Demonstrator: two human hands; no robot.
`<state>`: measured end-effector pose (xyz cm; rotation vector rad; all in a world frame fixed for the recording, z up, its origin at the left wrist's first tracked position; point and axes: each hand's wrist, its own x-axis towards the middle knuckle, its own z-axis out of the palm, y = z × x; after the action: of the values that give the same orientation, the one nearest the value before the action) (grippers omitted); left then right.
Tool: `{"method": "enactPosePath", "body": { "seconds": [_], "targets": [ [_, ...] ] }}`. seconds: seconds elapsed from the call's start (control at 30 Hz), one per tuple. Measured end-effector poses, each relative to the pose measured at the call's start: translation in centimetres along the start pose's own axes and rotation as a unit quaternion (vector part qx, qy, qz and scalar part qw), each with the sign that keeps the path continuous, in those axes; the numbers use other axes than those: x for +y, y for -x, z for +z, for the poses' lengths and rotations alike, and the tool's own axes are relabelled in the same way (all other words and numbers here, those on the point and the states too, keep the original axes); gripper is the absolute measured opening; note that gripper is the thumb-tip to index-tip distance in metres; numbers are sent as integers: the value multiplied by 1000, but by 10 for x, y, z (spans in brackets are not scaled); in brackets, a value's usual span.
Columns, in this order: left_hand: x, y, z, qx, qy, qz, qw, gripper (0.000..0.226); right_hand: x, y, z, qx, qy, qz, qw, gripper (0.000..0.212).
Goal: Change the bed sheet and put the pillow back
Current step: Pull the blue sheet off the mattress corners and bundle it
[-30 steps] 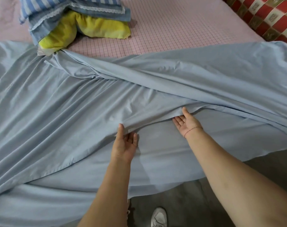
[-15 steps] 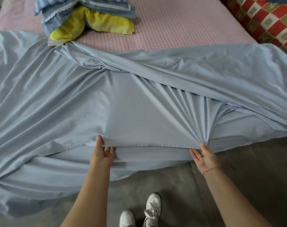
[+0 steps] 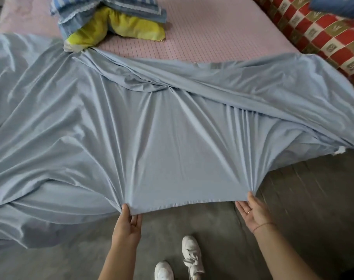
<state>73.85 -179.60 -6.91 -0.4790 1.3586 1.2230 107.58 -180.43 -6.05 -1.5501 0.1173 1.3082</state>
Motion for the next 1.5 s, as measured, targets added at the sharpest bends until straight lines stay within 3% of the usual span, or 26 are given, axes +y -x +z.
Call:
{"method": "enactPosePath", "body": {
  "seconds": [0.17, 0.3, 0.47, 0.63, 0.73, 0.9, 1.03, 1.17, 1.27, 1.33, 1.43, 1.5],
  "targets": [
    [-7, -3, -10, 3, -7, -9, 1000, 8, -6, -10, 4, 1, 6, 29, 1000, 16],
    [0, -16, -10, 29, -2, -1, 1000, 12, -39, -32, 18, -18, -40, 52, 998, 49],
    [-20, -27, 10, -12, -15, -16, 1000, 20, -97, -61, 29, -34, -92, 4, 995, 29],
    [-78, -6, 72, -84, -79, -34, 993, 41, -134, -88, 19, -36, -112, -8, 993, 29],
    [-113, 0, 97, -84, -150, -39, 984, 52, -150, -104, 7, -35, -147, 7, 988, 31],
    [-171, 14, 128, -93, -181, -125, 971, 26, -167, -129, -13, -28, -144, 11, 989, 17],
    [-221, 36, 165, -148, -203, -192, 949, 59, -169, -138, -40, -29, -158, 30, 987, 15],
    [-261, 64, 205, -188, -230, -235, 926, 68, -166, -128, -72, -54, -179, 19, 982, 15],
    [-283, 67, 225, -197, -229, -235, 924, 61, -161, -118, -93, -72, -174, 13, 982, 17],
    [-295, 64, 234, -190, -209, -227, 932, 42, -156, -113, -108, -69, -164, 15, 984, 14],
    [-309, 57, 236, -140, -194, -202, 950, 16, -146, -114, -138, -28, -165, 25, 986, 6],
    [-317, 59, 228, -111, -224, -190, 949, 13, -141, -118, -155, 19, -155, 31, 987, 6]
  ]
}}
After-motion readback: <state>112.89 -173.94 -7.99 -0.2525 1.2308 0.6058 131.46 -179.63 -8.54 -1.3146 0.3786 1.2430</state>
